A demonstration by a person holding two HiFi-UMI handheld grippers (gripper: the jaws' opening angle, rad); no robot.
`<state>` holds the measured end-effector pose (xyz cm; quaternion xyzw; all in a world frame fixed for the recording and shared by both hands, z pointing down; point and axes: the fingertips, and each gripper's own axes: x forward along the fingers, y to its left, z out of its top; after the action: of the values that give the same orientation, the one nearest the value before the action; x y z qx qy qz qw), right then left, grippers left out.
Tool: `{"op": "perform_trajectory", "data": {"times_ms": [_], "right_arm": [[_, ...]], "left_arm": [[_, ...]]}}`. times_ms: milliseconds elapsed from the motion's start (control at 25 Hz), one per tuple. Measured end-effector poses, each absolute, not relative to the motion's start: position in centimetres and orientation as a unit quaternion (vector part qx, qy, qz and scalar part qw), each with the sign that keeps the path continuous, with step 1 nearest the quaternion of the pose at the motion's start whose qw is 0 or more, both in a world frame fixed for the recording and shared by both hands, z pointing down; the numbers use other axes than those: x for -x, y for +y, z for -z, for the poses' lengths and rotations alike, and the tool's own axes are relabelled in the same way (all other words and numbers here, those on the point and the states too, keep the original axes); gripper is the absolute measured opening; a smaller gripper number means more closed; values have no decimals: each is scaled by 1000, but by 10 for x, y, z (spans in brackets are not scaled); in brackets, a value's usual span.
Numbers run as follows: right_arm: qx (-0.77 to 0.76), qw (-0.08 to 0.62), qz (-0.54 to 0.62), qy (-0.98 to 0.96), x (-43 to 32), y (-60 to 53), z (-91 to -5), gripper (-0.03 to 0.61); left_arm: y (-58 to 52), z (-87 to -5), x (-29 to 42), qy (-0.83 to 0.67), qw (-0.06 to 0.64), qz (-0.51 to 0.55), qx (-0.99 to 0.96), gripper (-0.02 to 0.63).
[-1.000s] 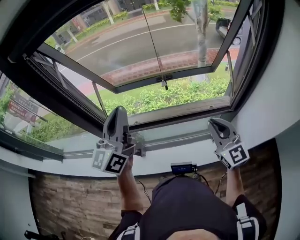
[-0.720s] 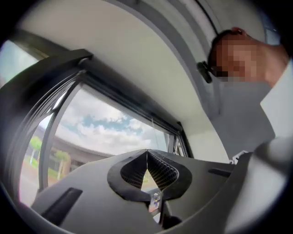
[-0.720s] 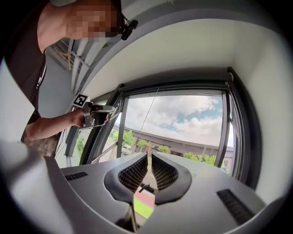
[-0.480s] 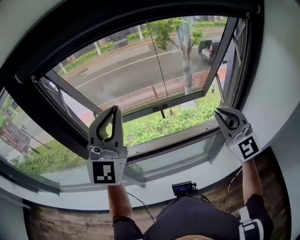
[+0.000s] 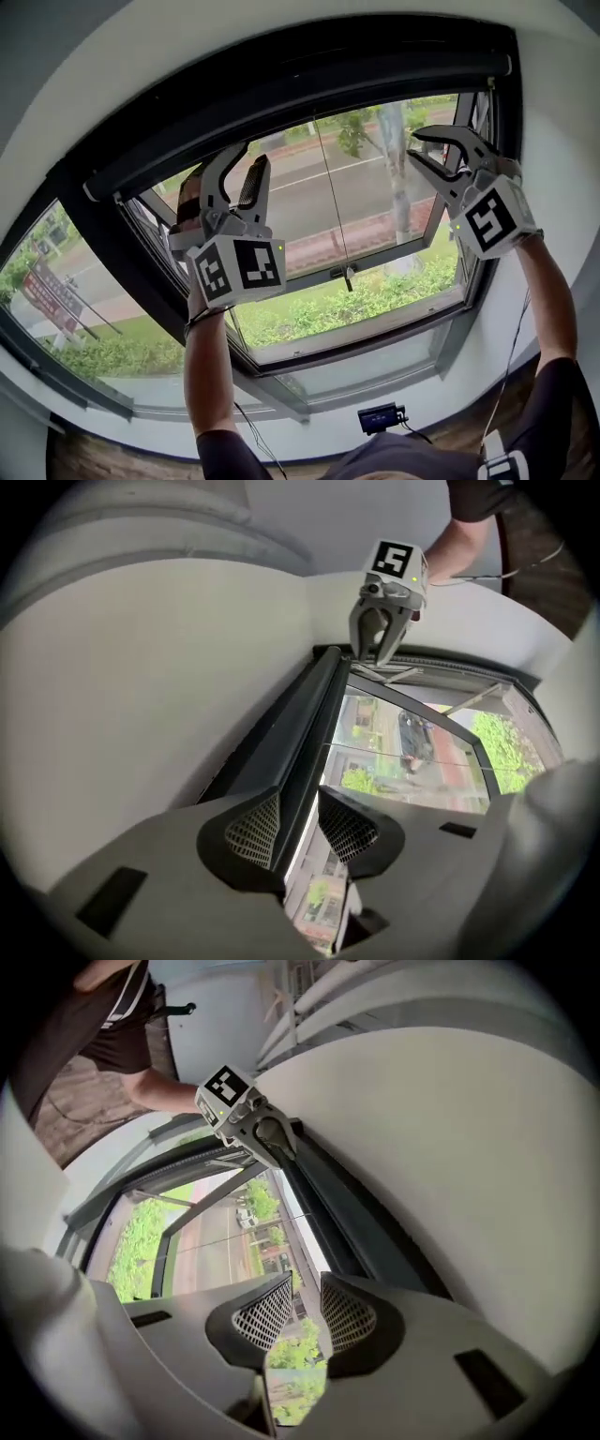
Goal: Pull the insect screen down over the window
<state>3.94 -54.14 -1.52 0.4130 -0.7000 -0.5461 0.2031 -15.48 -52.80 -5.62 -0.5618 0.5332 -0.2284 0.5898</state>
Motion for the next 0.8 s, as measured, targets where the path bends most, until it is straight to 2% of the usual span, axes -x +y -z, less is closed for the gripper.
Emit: {"op": "perform_trajectory", "data": {"times_ms": [160,440,520,640,800], "right_arm": [[-395,243,585,-666,-22,-557,41,75],[-376,284,591,-655,-12,-583,48,75],[-376,288,589,-655,-12,-589,49,75],[-377,284,582,-662,-13,-594,53,74],[-380,268,573,-675,-15,-594,63,74]], "left_arm": [[-555,65,149,530,587,295,536,121],[-584,66,146,535,557,336,539,115],[-586,67,144,533,543,336,555,112],[-585,71,144,537,528,338,564,49],[-587,72,143,535,536,347,554,46]]}}
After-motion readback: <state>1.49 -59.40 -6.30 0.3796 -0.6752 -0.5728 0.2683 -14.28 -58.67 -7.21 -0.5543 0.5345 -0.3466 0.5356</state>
